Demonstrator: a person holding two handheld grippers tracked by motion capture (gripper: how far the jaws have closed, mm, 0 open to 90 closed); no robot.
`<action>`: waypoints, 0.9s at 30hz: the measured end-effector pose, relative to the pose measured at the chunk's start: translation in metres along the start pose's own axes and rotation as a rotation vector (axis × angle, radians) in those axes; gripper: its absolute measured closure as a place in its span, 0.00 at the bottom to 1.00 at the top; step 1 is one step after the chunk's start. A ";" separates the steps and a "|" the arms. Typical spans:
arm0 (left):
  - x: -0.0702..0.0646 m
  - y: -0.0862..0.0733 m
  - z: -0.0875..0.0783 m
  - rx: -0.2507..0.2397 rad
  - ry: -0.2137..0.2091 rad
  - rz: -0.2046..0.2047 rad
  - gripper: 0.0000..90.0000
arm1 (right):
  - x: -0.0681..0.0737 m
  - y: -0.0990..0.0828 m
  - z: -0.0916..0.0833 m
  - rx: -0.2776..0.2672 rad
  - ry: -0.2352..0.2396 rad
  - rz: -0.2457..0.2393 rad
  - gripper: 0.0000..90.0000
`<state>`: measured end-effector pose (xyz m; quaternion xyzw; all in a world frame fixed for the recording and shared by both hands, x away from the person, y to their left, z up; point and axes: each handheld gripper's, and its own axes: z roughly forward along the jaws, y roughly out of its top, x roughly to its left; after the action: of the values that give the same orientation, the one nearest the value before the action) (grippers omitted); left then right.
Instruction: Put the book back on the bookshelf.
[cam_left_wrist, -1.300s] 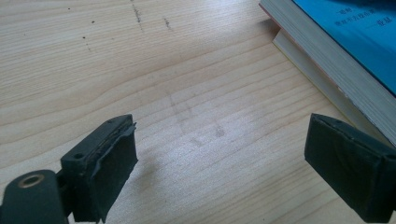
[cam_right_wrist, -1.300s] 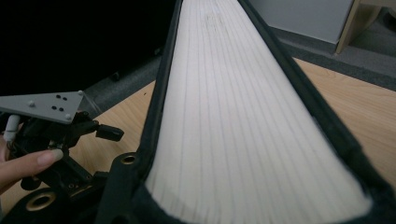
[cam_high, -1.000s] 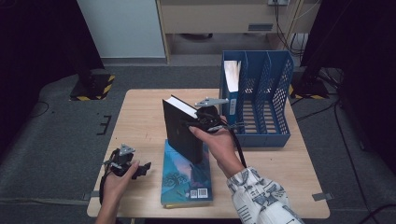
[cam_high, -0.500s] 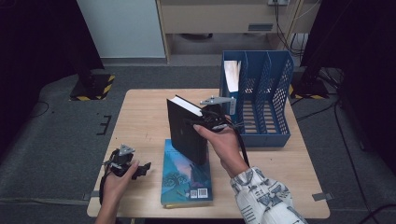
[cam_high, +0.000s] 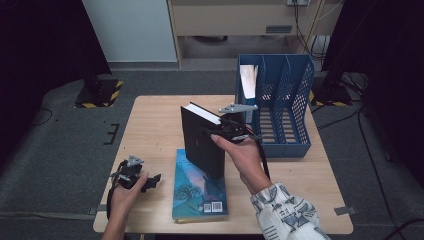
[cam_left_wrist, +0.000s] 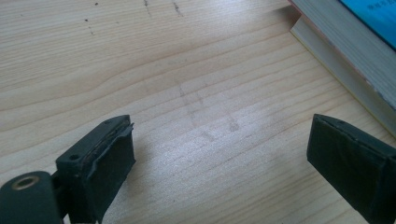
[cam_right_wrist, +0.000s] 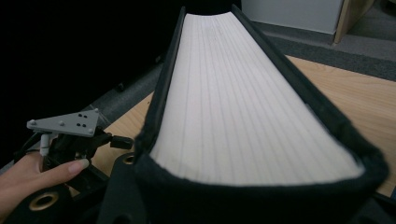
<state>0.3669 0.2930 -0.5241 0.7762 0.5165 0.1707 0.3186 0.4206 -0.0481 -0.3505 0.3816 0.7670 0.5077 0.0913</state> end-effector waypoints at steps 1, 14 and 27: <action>0.000 0.000 0.000 0.002 -0.001 -0.002 0.08 | -0.001 0.000 -0.001 -0.002 -0.001 0.007 0.59; -0.001 -0.002 0.003 0.013 -0.005 0.003 0.07 | -0.004 0.000 -0.009 -0.007 -0.006 0.018 0.59; -0.003 -0.006 0.006 -0.020 0.010 0.025 0.04 | -0.008 -0.004 -0.025 -0.020 0.014 0.047 0.59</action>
<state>0.3648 0.2898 -0.5325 0.7786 0.5065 0.1838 0.3218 0.4112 -0.0716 -0.3440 0.3952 0.7534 0.5198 0.0779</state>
